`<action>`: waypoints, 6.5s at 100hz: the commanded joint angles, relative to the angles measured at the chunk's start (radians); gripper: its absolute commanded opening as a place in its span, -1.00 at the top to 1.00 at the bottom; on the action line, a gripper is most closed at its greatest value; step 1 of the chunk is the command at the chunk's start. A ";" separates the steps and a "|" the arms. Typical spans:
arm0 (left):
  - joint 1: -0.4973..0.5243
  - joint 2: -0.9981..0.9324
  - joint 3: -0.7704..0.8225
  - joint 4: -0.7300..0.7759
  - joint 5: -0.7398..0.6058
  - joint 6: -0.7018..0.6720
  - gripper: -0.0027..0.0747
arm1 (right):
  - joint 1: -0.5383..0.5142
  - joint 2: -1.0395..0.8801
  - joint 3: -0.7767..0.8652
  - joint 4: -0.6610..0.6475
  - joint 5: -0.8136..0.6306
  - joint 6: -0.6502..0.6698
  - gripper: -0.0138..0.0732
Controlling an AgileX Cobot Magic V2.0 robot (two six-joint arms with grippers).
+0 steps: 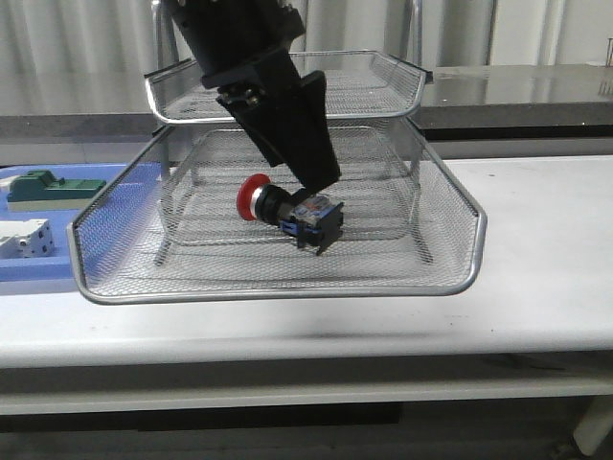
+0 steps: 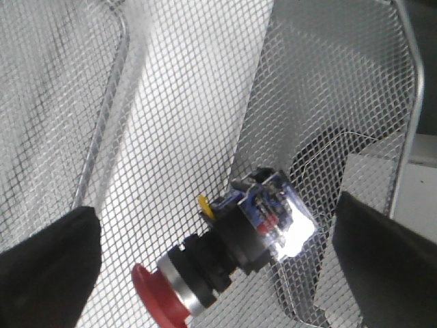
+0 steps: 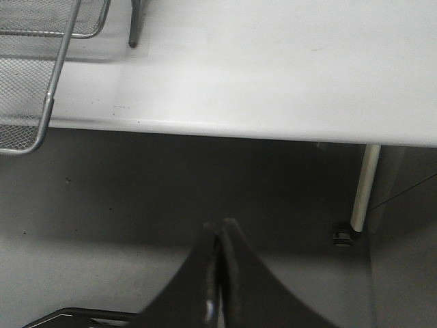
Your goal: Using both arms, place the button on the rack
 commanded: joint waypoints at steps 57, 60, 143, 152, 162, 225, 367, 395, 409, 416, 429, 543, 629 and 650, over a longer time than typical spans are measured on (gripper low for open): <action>0.057 -0.216 -0.201 0.105 0.145 -0.263 -0.74 | -0.004 0.005 -0.031 -0.008 -0.054 0.000 0.85; 0.072 -0.236 -0.197 0.122 0.145 -0.280 -0.71 | -0.004 0.005 -0.031 -0.008 -0.054 0.000 0.85; 0.555 -1.027 0.701 0.011 -0.393 -0.322 -0.39 | -0.004 0.005 -0.031 -0.008 -0.054 0.000 0.85; 0.557 -1.129 0.831 0.009 -0.533 -0.322 -0.39 | -0.004 0.005 -0.031 -0.008 -0.054 0.000 0.85; 0.557 -1.231 0.962 0.009 -0.668 -0.322 -0.39 | -0.004 0.005 -0.031 -0.008 -0.054 0.000 0.85; 0.557 -1.546 1.376 -0.096 -1.075 -0.322 -0.39 | -0.004 0.005 -0.031 -0.008 -0.054 0.000 0.85; 0.557 -1.544 1.376 -0.096 -1.075 -0.322 0.98 | -0.004 0.005 -0.031 -0.008 -0.056 0.000 0.85; 0.557 -1.544 1.376 -0.096 -1.075 -0.322 0.98 | -0.004 0.036 -0.026 0.099 -0.118 0.000 0.85; 0.557 -1.544 1.376 -0.096 -1.075 -0.322 0.98 | -0.004 0.127 -0.026 0.203 -0.126 -0.023 0.84; 0.557 -1.544 1.376 -0.096 -1.075 -0.322 0.98 | -0.004 0.183 -0.026 0.272 -0.125 -0.062 0.84; 0.557 -1.544 1.376 -0.096 -1.075 -0.322 0.98 | -0.002 0.279 -0.026 0.398 -0.131 -0.159 0.84; 0.557 -1.544 1.376 -0.096 -1.075 -0.322 0.98 | 0.648 0.916 -0.064 0.455 -0.511 -0.215 0.82; 0.557 -1.544 1.376 -0.096 -1.074 -0.322 0.98 | 0.707 1.135 -0.288 0.184 -0.563 -0.206 0.82; 0.557 -1.544 1.376 -0.096 -1.074 -0.322 0.98 | 0.681 1.185 -0.338 0.138 -0.557 -0.206 0.82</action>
